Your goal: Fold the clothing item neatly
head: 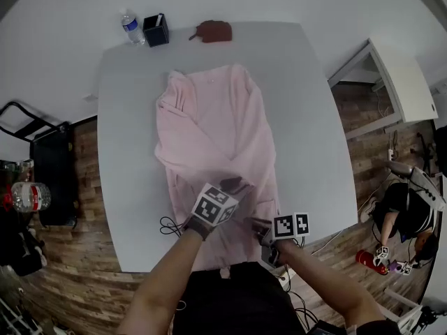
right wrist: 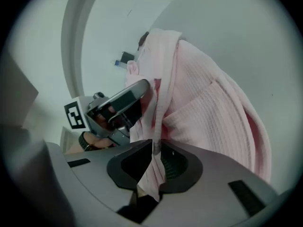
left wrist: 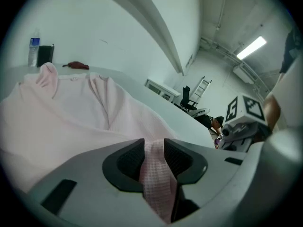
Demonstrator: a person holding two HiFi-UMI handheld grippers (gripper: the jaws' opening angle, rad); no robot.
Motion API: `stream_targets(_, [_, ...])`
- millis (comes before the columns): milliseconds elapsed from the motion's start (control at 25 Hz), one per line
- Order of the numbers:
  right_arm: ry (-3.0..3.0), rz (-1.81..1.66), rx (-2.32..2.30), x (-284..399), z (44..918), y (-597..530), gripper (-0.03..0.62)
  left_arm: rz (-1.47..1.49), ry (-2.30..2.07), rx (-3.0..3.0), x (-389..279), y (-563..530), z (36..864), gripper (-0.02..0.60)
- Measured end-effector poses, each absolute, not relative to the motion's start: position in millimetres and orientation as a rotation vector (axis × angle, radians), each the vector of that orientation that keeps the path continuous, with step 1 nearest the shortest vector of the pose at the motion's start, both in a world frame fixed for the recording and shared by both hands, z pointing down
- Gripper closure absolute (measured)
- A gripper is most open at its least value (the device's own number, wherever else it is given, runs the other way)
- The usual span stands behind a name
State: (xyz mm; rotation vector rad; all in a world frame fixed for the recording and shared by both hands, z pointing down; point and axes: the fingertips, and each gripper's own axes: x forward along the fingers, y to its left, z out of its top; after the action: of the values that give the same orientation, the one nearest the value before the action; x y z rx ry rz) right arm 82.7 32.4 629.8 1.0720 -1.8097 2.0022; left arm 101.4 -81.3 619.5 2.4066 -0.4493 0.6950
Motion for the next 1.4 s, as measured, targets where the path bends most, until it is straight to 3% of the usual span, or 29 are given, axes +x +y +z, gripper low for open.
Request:
stream_targets(160, [-1.912, 1.791, 0.946, 93.0, 597.2, 41.6, 0.453, 0.714, -0.424, 2.439, 106.5, -68.1, 621.3, 0.453])
stream_targets(440, [-2.191, 1.33, 0.943, 67.6, 563.5, 46.7, 0.451, 0.537, -0.599, 2.61, 38.9, -26.9, 549.4, 0.453])
stream_targets(640, [-2.305, 1.258, 1.029, 39.3, 552.5, 47.6, 0.453, 0.522, -0.734, 2.627, -18.1, 2.8, 538.9, 0.453])
stream_targets(1000, [-2.208, 1.319, 1.177, 127.2, 571.3, 127.0, 0.451, 0.561, -0.881, 2.51, -90.4, 77.6, 569.2, 0.482])
stream_targets(1400, [-2.274, 1.229, 0.909, 145.5, 584.5, 188.0, 0.449, 0.518, -1.054, 2.381, -87.3, 160.2, 579.7, 0.48])
